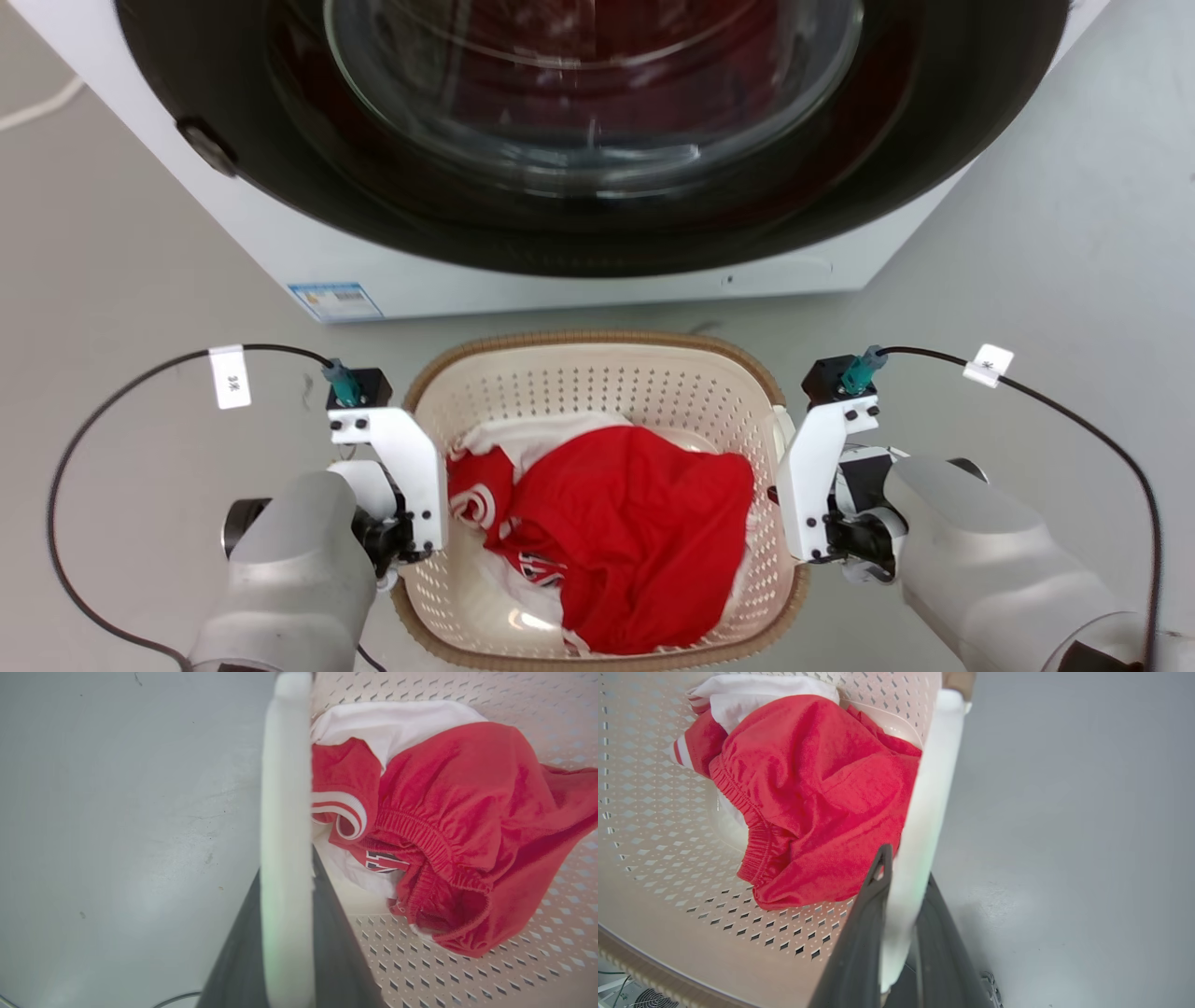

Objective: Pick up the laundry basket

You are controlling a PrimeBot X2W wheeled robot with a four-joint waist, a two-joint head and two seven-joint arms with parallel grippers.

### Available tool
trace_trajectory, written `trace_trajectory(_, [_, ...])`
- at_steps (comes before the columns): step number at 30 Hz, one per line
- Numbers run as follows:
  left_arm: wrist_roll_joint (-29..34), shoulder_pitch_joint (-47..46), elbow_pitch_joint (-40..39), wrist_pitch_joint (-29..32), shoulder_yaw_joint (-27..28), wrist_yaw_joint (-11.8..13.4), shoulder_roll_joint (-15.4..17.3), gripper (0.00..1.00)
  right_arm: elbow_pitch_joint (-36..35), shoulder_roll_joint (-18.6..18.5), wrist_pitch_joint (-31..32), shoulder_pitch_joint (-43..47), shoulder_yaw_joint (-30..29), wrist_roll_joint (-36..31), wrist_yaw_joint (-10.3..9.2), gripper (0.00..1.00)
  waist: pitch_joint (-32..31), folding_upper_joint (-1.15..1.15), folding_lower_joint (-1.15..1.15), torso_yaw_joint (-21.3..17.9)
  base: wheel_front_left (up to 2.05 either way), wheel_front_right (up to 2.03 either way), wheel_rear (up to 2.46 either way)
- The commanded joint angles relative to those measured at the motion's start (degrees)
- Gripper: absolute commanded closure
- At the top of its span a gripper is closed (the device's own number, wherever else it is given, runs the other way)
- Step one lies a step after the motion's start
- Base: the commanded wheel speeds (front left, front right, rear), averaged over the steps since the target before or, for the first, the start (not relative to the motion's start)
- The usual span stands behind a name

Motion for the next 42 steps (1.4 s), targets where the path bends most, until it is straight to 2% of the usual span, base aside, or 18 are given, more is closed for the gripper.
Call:
trace_trajectory(1, [-1.12,0.43,-0.96,1.56,-0.69,-0.85,-3.25,1.00,-2.07,1.92,0.56,0.83,0.25,0.62,0.80,1.00,-3.14,0.00,0.01,0.47,0.00,0.00,0.00])
trace_trajectory(12, [-4.94,1.23,-2.11,7.52,-3.76,-0.86,-3.06,1.00,-3.67,-0.76,5.06,1.59,0.61,2.41,0.80,1.00,-10.41,0.00,0.01,2.03,0.00,0.00,0.00])
trace_trajectory(24, [-8.35,3.14,-2.45,12.65,-6.66,-0.85,-2.32,1.00,-3.29,-2.07,11.39,2.16,0.81,4.46,0.79,1.00,-17.18,0.00,0.01,1.82,0.00,0.00,0.00])
trace_trajectory(42, [-11.38,4.64,-2.98,14.44,-10.22,-0.85,-1.49,1.00,-1.02,-2.11,13.24,3.56,1.10,4.71,0.73,1.00,-22.25,0.00,0.01,1.35,0.00,0.00,0.00])
